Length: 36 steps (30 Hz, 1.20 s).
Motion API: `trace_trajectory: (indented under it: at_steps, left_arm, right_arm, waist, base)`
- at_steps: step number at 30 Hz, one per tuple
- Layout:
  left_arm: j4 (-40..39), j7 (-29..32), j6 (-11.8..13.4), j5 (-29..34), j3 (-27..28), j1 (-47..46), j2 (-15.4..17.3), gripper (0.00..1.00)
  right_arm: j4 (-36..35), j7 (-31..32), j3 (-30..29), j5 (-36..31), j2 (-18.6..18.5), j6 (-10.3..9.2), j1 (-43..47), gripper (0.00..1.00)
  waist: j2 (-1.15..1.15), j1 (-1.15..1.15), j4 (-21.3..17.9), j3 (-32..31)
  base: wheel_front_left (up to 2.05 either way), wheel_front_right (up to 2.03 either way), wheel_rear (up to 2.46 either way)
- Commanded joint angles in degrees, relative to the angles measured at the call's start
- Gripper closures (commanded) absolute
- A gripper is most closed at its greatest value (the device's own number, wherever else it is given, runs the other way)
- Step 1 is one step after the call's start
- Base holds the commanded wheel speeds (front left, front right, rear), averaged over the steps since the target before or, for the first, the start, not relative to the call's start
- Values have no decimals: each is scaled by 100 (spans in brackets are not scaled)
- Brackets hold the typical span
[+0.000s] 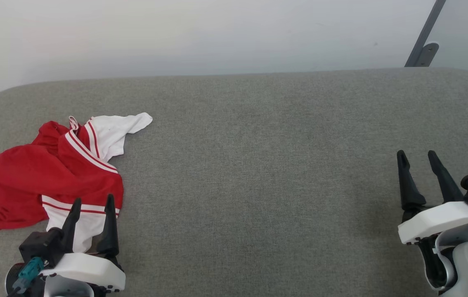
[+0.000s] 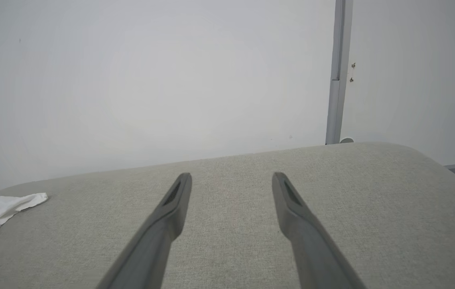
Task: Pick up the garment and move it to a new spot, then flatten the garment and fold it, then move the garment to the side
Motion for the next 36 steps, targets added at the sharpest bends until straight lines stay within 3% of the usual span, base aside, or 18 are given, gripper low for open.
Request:
trace_trajectory:
  at_steps: [1, 10, 17, 28, 36]
  left_arm:
    - [-5, -52, -30, 157, 32, -1, 18, 0]
    - [8, -157, -128, 486, 97, -117, -52, 0]
    - [29, -226, -172, 625, 183, -104, -172, 0]
    - [39, -332, -187, 946, 517, 223, -398, 0]
    - [-49, -329, -139, 784, 608, 522, -491, 0]
  right_arm:
    - [-34, -57, -24, -91, -29, 2, -122, 0]
    - [-87, -156, -222, -318, -76, 2, -99, 0]
    - [-48, -225, -64, -495, -15, 1, 6, 0]
    - [48, -331, 528, -732, 145, 1, -27, 0]
    - [173, -328, 1116, -582, 293, 1, -14, 0]
  waist:
    - [0, 0, 6, 25]
    - [0, 0, 116, 91]
    - [0, 0, 426, 61]
    - [0, 0, 1787, -23]
    - [0, 0, 2727, -114]
  base:
    - [0, 0, 0]
    - [0, 0, 0]
    - [0, 0, 0]
    - [0, 0, 0]
    - [0, 0, 0]
